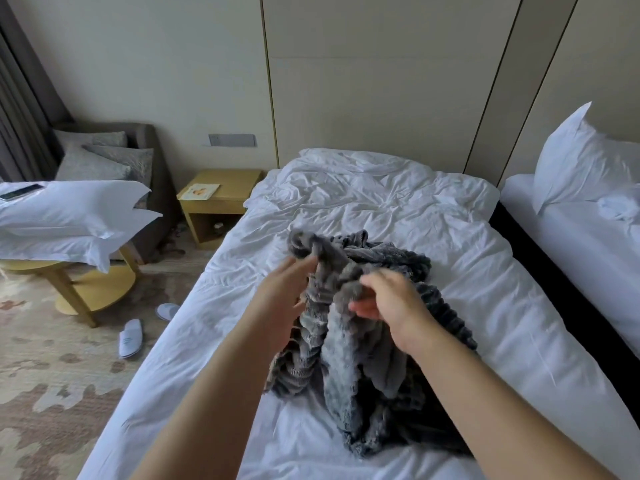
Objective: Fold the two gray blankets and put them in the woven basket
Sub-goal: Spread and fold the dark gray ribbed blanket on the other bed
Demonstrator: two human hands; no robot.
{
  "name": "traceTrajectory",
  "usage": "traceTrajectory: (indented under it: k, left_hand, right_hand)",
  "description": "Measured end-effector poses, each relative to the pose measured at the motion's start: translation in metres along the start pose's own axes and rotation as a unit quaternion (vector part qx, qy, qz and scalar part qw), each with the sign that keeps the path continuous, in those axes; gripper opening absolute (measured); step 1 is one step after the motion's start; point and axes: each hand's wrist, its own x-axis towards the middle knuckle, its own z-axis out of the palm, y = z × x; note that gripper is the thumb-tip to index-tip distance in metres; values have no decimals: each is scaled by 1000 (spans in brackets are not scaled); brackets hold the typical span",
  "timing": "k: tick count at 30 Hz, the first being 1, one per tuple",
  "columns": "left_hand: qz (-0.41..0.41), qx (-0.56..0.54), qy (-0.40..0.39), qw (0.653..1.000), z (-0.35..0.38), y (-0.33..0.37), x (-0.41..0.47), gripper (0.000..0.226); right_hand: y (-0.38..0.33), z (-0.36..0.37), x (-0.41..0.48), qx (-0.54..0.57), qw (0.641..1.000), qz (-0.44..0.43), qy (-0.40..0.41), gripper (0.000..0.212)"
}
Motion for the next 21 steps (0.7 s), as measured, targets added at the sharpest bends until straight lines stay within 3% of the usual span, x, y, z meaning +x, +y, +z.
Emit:
traceTrajectory:
  k: [2, 3, 4, 5, 7, 8, 11, 14, 17, 19, 21]
  left_hand:
    - [-35, 144, -58, 987, -1, -17, -3, 103]
    - [-54, 181, -88, 978, 2, -27, -5, 114]
    - [-63, 203, -99, 972, 8, -34, -8, 111]
    - [-58, 214, -99, 970, 12, -44, -6, 90]
    - [-7, 226, -59, 972, 22, -59, 0, 24]
    - [8, 215, -28, 976, 25, -62, 4, 11]
    - [-15, 60, 54, 997, 22, -58, 15, 20]
    - [-71, -137, 62, 986, 11, -39, 18, 22]
    - [-99, -276, 18, 956, 0, -22, 18, 29]
    - [-105, -275, -17, 956, -2, -14, 10, 37]
    - [-87, -268, -11, 959, 2, -13, 9, 40]
  right_hand:
    - [-29, -3, -3, 61, 997, -55, -16, 21]
    - [-43, -2, -6, 99, 991, -80, -32, 23]
    - [-56, -1, -10, 141, 983, -101, -54, 23]
    - [-65, 1, -14, 179, 974, -117, -77, 22]
    - [-76, 4, -21, 204, 962, -145, -106, 18]
    - [-76, 4, -22, 179, 966, -153, -108, 17]
    - [-55, -4, -22, 54, 986, -112, -107, 16]
    - [-20, -16, -23, -54, 993, -26, -101, 14]
    - [12, -19, -34, -73, 979, 16, -192, 41]
    - [29, -14, -43, -109, 955, 19, -275, 55]
    - [40, -7, -48, -193, 937, 15, -290, 79]
